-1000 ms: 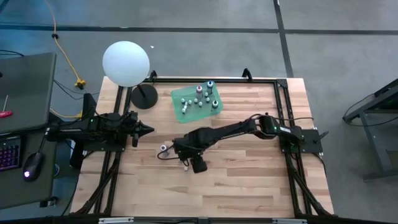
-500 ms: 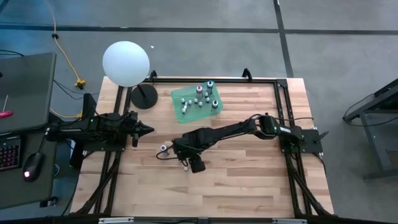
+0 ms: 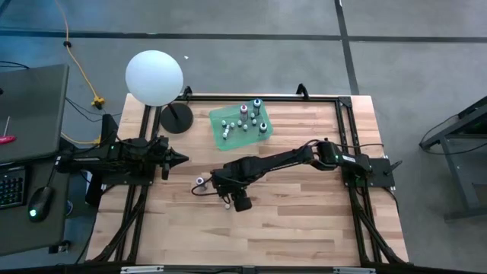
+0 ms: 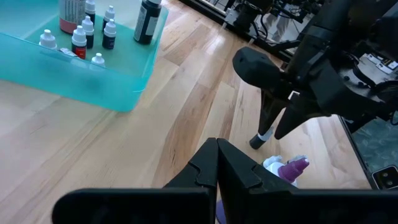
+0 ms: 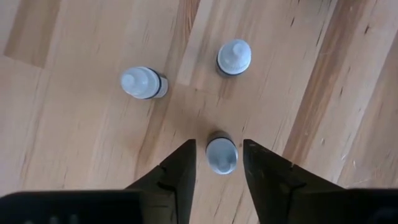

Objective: Pick & Place food coloring
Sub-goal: Put the small black dye bottle in the green bin

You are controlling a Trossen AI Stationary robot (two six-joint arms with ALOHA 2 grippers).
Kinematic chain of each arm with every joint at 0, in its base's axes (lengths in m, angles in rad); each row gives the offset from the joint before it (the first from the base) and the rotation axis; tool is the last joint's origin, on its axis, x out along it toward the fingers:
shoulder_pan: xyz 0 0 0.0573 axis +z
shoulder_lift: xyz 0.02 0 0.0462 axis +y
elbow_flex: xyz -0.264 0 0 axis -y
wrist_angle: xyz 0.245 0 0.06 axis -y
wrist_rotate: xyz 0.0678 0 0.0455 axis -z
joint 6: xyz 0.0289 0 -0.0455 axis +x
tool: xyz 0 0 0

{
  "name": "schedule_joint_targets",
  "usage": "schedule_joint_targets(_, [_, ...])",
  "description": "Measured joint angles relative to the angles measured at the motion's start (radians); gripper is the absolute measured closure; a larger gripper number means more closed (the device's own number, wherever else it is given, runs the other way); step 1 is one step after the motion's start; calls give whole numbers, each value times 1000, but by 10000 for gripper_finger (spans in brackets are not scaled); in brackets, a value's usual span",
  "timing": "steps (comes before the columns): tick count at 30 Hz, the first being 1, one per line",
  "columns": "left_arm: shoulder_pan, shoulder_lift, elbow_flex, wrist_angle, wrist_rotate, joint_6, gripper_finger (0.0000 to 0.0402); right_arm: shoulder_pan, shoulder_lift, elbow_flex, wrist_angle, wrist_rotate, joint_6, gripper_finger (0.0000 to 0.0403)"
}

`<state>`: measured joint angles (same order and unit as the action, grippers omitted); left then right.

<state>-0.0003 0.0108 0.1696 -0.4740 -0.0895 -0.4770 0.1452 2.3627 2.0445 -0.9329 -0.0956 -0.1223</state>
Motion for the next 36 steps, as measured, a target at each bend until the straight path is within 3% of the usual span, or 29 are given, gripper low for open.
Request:
schedule_joint_targets(9, [0, 0, 0, 0, 0, 0, 401, 0, 1, -2, 2, 0, 0, 286])
schedule_joint_targets(18, [0, 0, 0, 0, 0, 0, 401, 1, 5, -101, 25, -18, 16, 287])
schedule_joint_targets(36, [0, 0, 0, 0, 0, 0, 401, 1, 3, -74, 44, -16, 18, 287])
